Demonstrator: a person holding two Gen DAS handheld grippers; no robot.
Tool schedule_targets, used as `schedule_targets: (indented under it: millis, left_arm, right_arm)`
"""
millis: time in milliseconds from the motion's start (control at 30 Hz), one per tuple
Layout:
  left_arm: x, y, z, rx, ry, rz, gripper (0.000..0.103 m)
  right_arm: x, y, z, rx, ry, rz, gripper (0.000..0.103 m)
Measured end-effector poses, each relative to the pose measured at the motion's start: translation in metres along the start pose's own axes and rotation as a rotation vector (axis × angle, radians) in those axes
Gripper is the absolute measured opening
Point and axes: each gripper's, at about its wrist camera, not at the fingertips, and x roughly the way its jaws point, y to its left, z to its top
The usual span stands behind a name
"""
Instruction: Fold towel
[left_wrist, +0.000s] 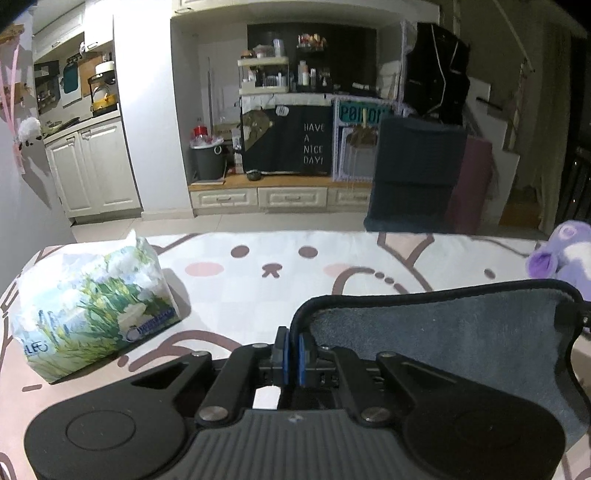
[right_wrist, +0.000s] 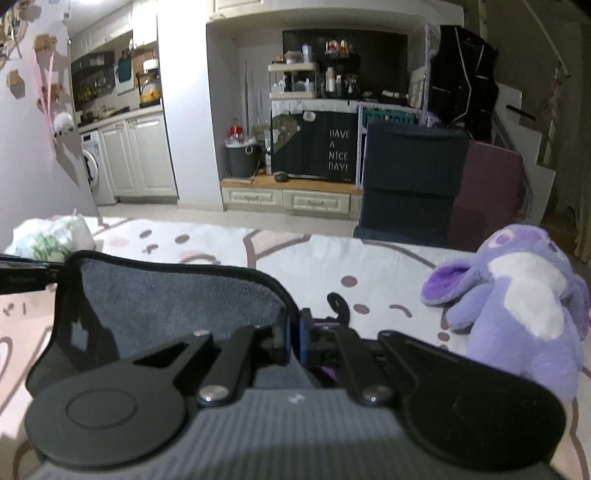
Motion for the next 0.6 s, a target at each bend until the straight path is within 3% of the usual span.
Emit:
schedule_targets:
  millis: [200,600]
  left_arm:
    - [0.019,-0.009,-0.001,0.051,0.025,-0.008,0.005]
    - [0.044,-0.004,-0.005,0.060,0.068,0.024,0.006]
  right_arm:
    - [0.024,0.002,-0.004,-0.022,0.060,-0.027,0.006]
    - [0.063,-0.007,-0.006,0.008,0.112,-0.040,0.006]
